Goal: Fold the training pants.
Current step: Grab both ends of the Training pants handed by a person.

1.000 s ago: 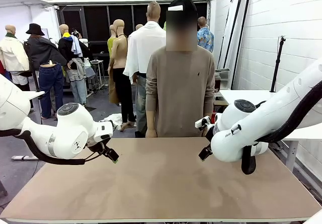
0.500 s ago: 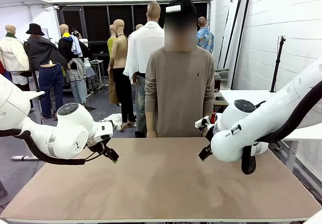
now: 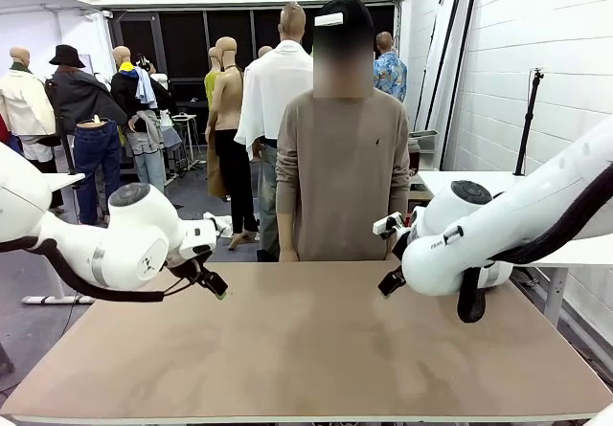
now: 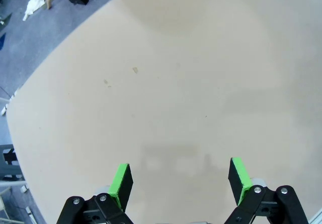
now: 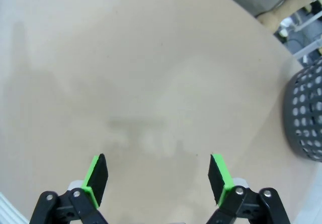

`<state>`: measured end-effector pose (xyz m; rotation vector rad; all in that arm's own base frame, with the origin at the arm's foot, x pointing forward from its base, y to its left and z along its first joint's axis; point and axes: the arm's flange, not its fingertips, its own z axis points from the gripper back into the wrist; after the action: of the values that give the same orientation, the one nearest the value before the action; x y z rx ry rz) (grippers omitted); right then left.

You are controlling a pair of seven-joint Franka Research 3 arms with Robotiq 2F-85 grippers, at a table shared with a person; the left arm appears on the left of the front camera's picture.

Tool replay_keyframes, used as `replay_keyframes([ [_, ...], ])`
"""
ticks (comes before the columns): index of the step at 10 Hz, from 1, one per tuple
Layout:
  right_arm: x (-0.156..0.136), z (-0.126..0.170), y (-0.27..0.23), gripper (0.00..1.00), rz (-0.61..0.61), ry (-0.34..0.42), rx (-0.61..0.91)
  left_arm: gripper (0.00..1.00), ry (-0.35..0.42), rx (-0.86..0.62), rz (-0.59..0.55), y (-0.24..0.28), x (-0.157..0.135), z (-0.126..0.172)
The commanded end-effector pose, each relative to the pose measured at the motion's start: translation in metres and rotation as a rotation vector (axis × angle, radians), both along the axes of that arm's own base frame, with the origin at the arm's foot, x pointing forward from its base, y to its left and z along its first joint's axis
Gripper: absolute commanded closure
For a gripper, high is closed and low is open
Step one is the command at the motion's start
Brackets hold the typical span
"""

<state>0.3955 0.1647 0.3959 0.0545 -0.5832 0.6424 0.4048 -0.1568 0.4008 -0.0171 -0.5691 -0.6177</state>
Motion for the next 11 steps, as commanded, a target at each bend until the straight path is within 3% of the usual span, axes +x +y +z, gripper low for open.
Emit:
replay_keyframes([
  [1,-0.002,0.034,-0.015,0.00,0.040,0.031,0.032,0.00,0.001,0.012,0.014,-0.002,-0.006,0.040],
  [6,-0.032,0.114,-0.032,0.00,0.135,0.022,0.036,0.00,0.016,0.031,-0.028,-0.005,-0.033,0.115],
  [9,-0.039,0.134,-0.033,0.00,0.187,0.003,0.038,0.00,-0.003,0.052,-0.048,-0.004,-0.043,0.122],
  [11,-0.046,0.143,-0.038,0.00,0.270,-0.055,0.095,0.00,-0.035,0.015,-0.162,-0.003,-0.054,0.125],
])
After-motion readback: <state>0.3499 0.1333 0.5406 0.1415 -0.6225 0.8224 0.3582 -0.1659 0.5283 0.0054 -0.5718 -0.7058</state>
